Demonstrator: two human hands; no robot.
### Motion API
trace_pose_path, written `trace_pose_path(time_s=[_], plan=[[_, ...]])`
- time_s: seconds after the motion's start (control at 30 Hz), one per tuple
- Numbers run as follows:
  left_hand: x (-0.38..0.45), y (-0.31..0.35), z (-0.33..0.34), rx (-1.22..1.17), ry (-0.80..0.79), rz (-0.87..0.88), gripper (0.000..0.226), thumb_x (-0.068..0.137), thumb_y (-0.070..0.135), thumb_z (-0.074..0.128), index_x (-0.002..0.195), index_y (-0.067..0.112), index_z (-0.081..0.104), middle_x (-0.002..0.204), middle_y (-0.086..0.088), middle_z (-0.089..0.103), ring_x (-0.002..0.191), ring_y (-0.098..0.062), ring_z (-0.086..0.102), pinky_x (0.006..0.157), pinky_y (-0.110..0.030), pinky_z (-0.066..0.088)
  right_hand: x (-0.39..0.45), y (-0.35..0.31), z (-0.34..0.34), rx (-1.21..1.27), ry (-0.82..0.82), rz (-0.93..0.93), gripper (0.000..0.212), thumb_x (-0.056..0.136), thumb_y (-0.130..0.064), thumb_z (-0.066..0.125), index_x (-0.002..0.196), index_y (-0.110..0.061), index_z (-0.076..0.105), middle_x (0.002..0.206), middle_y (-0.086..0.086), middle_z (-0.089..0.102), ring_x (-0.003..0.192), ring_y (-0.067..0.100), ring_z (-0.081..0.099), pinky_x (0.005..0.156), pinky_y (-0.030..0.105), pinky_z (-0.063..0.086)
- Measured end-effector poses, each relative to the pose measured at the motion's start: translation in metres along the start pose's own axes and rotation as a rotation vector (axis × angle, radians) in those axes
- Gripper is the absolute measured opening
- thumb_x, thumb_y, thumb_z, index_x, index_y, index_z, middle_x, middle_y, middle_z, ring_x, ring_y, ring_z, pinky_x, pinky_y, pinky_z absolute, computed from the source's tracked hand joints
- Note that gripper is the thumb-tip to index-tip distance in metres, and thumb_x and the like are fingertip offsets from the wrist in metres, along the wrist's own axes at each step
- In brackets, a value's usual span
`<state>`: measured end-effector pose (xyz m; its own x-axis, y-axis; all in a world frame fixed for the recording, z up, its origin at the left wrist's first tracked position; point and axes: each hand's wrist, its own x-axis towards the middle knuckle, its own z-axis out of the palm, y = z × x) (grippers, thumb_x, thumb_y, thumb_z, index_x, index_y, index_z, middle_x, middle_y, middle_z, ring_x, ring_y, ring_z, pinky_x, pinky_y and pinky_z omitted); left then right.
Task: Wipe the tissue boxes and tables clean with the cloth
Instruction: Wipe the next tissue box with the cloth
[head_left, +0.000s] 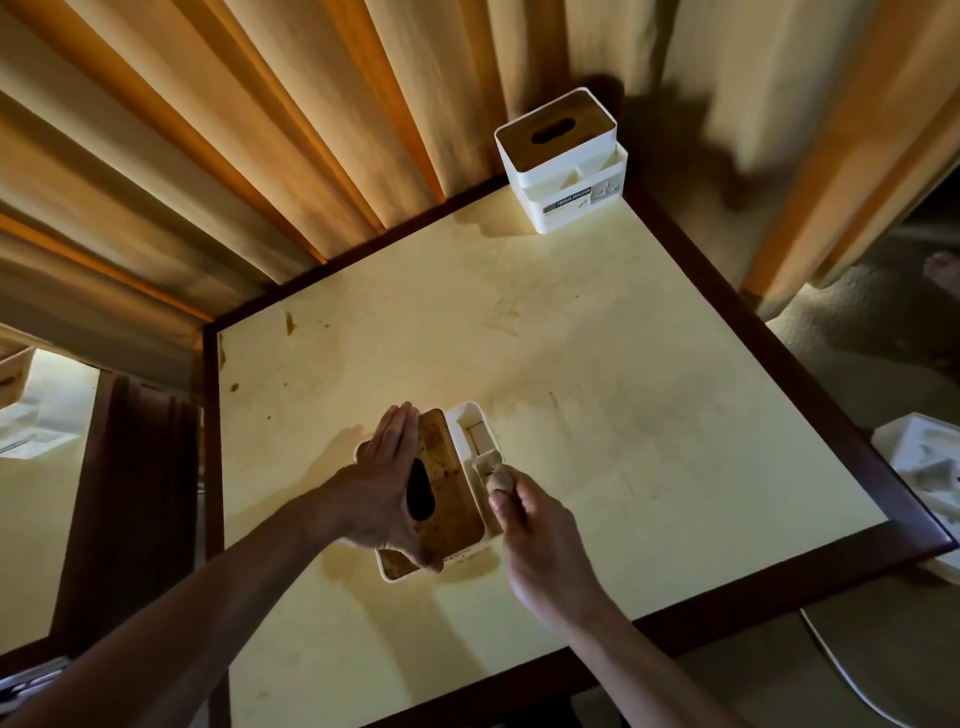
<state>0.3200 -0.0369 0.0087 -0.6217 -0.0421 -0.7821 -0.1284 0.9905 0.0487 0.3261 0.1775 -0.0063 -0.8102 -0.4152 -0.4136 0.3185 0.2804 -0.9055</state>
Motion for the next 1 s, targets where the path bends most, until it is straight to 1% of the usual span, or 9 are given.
trace_pose_path(time_s=[0.2, 0.27, 0.37, 0.5, 0.7, 0.77, 0.87, 0.93, 1.0], plan=[[-0.001, 0.003, -0.001, 0.009, 0.000, -0.012, 0.172, 0.043, 0.081, 0.079, 0.127, 0.021, -0.058, 0.140, 0.009, -0.060, 0.134, -0.016, -0.049, 0.120, -0.042, -0.003, 0.008, 0.001, 0.020, -0.243, -0.125, 0.011, 0.016, 0.106, -0.028, 0.031, 0.109, -0.023, 0.047, 0.080, -0.012, 0.049, 0.068, -0.009, 0.044, 0.061, 0.001, 0.035], [-0.001, 0.004, -0.001, 0.011, -0.001, -0.015, 0.172, 0.044, 0.080, 0.080, 0.128, 0.021, -0.057, 0.141, 0.008, -0.059, 0.134, -0.016, -0.049, 0.120, -0.042, -0.004, 0.015, 0.000, 0.028, -0.218, -0.135, 0.066, 0.016, 0.106, -0.028, 0.032, 0.106, -0.025, 0.048, 0.082, -0.012, 0.052, 0.073, -0.007, 0.047, 0.066, 0.007, 0.036], [0.000, 0.005, -0.001, 0.019, -0.004, -0.016, 0.172, 0.044, 0.081, 0.080, 0.128, 0.020, -0.058, 0.140, 0.007, -0.060, 0.133, -0.016, -0.050, 0.120, -0.041, -0.006, 0.033, 0.004, 0.033, -0.191, -0.159, 0.212, 0.033, 0.104, -0.031, 0.025, 0.095, -0.026, 0.056, 0.075, -0.008, 0.056, 0.072, 0.003, 0.053, 0.081, 0.030, 0.044], [-0.003, 0.005, -0.002, 0.004, -0.009, -0.013, 0.169, 0.044, 0.083, 0.077, 0.121, 0.024, -0.061, 0.135, 0.011, -0.063, 0.130, -0.014, -0.053, 0.121, -0.042, -0.007, 0.050, -0.009, 0.025, 0.009, -0.260, 0.372, 0.040, 0.106, -0.026, 0.020, 0.071, -0.023, 0.040, 0.067, -0.001, 0.038, 0.062, 0.010, 0.039, 0.060, 0.023, 0.033], [-0.004, 0.009, -0.004, -0.006, -0.020, -0.033, 0.168, 0.044, 0.082, 0.078, 0.119, 0.027, -0.062, 0.129, 0.015, -0.066, 0.128, -0.014, -0.053, 0.123, -0.047, -0.001, 0.061, -0.008, 0.031, 0.222, -0.313, 0.570, 0.027, 0.094, -0.038, 0.033, 0.085, -0.018, 0.048, 0.083, 0.007, 0.047, 0.081, 0.024, 0.048, 0.077, 0.036, 0.044], [-0.005, 0.011, -0.004, 0.000, -0.028, -0.037, 0.166, 0.046, 0.081, 0.079, 0.114, 0.028, -0.063, 0.122, 0.016, -0.068, 0.126, -0.014, -0.052, 0.121, -0.044, -0.001, 0.060, -0.006, 0.030, 0.220, -0.276, 0.553, 0.031, 0.099, -0.035, 0.028, 0.077, -0.018, 0.043, 0.073, 0.003, 0.040, 0.072, 0.020, 0.043, 0.067, 0.034, 0.037], [-0.004, 0.011, -0.004, 0.009, -0.029, -0.036, 0.168, 0.043, 0.083, 0.079, 0.113, 0.026, -0.064, 0.132, 0.011, -0.065, 0.130, -0.015, -0.051, 0.121, -0.043, -0.005, 0.049, 0.001, 0.035, 0.066, -0.199, 0.309, 0.040, 0.101, -0.031, 0.022, 0.069, -0.022, 0.043, 0.063, -0.002, 0.041, 0.059, 0.013, 0.041, 0.061, 0.033, 0.033], [-0.003, 0.009, -0.004, 0.015, -0.030, -0.031, 0.170, 0.039, 0.085, 0.077, 0.115, 0.025, -0.063, 0.139, 0.008, -0.061, 0.133, -0.017, -0.050, 0.122, -0.044, -0.007, 0.037, 0.013, 0.048, 0.023, -0.047, 0.146, 0.029, 0.101, -0.022, 0.032, 0.078, -0.024, 0.049, 0.075, -0.006, 0.055, 0.071, 0.012, 0.054, 0.064, 0.026, 0.042], [-0.003, 0.008, -0.005, -0.001, -0.048, -0.028, 0.170, 0.031, 0.092, 0.068, 0.116, 0.026, -0.063, 0.138, 0.009, -0.061, 0.132, -0.016, -0.051, 0.122, -0.045, -0.006, 0.023, 0.024, 0.062, 0.111, 0.036, 0.046, 0.016, 0.100, -0.013, 0.039, 0.099, -0.023, 0.052, 0.098, -0.004, 0.060, 0.096, 0.011, 0.057, 0.080, 0.020, 0.050]])
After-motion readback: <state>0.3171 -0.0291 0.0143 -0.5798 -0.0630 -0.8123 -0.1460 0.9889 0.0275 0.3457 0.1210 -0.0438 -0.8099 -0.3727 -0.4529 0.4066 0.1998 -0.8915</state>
